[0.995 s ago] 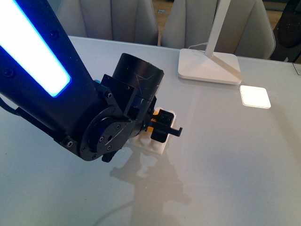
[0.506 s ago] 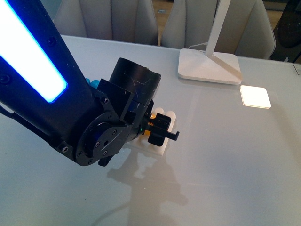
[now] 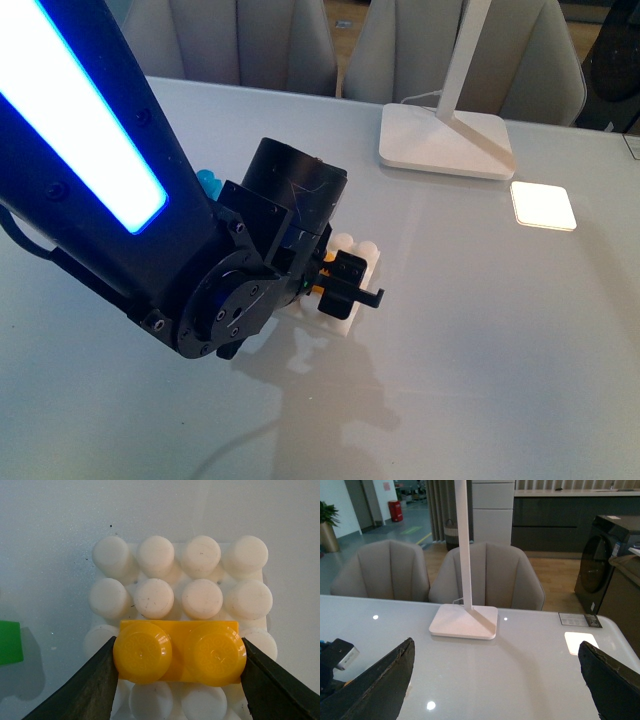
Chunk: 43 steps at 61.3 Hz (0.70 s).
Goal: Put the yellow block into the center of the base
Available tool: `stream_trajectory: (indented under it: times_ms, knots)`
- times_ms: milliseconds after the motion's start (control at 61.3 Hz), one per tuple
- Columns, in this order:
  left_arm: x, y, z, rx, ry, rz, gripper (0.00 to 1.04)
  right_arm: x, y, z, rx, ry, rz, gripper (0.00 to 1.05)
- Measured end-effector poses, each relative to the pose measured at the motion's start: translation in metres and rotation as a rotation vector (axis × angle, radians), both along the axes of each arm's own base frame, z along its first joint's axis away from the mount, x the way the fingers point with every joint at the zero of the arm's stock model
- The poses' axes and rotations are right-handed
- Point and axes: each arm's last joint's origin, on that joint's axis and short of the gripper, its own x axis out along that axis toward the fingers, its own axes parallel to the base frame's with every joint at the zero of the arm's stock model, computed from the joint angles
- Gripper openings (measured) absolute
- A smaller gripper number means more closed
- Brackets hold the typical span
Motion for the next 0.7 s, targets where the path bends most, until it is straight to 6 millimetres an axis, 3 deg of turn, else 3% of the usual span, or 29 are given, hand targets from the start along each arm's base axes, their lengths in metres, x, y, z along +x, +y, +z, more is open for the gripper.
stream_trajectory:
  times_ms: [702]
  knots:
    - [0.008, -0.007, -0.011, 0.028, -0.02, -0.018, 0.61, 0.0, 0.0, 0.0, 0.0, 0.0, 0.0, 0.96]
